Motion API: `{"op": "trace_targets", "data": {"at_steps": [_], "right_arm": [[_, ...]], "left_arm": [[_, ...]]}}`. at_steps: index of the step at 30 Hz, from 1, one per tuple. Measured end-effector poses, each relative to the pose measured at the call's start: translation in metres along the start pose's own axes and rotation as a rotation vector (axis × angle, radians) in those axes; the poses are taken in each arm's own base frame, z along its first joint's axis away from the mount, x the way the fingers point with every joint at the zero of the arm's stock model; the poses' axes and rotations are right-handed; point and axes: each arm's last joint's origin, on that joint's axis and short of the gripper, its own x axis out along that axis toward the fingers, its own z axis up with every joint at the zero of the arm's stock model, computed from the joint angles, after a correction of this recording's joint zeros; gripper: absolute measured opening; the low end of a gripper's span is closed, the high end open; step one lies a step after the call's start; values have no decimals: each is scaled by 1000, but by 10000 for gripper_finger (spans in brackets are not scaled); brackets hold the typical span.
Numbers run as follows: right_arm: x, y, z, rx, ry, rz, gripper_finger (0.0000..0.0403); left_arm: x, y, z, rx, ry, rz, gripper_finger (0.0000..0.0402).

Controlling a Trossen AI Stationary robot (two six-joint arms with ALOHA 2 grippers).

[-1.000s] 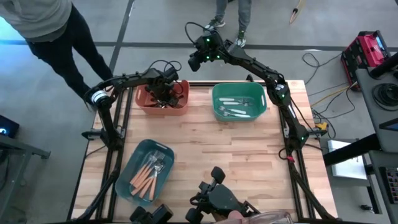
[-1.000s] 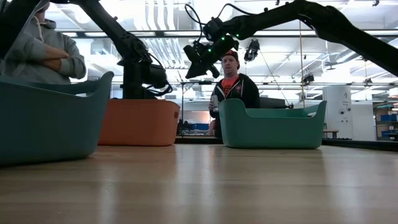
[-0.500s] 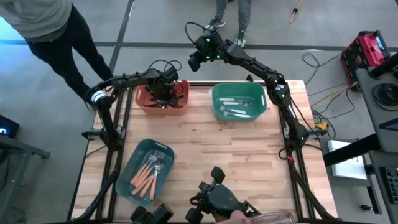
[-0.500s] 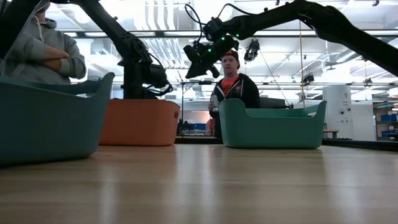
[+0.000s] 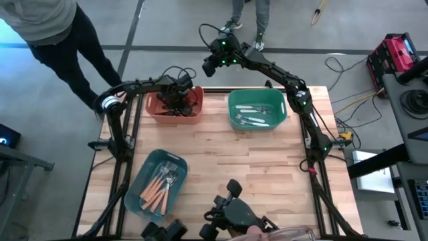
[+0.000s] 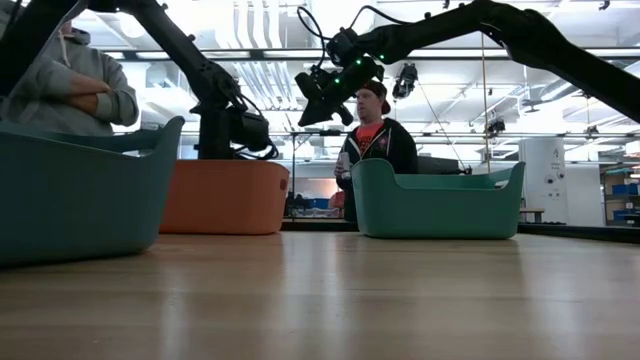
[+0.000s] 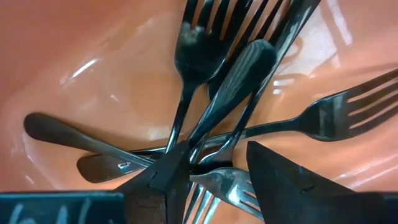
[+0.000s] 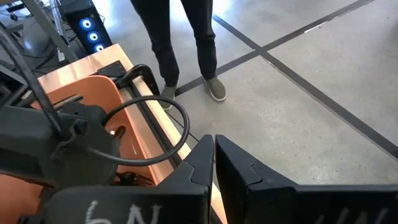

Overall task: Sort silverware by color (type)
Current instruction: Adjust the black forks in the orange bin

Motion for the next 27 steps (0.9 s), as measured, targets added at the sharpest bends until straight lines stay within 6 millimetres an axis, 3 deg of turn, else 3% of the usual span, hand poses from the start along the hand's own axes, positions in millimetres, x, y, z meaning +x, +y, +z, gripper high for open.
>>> {"op": "trace_targets", "data": {"at_steps": [11, 23, 27], "right_arm": [[0, 0, 0, -1, 0, 0, 9], [0, 0, 0, -2, 0, 0, 9], [0, 0, 0, 0, 0, 0, 9]], "left_arm": [[6, -1, 1, 12, 17, 8, 127], [0, -1, 3, 5, 7, -6, 14], [-5, -1, 6, 5, 3, -6, 5]]}}
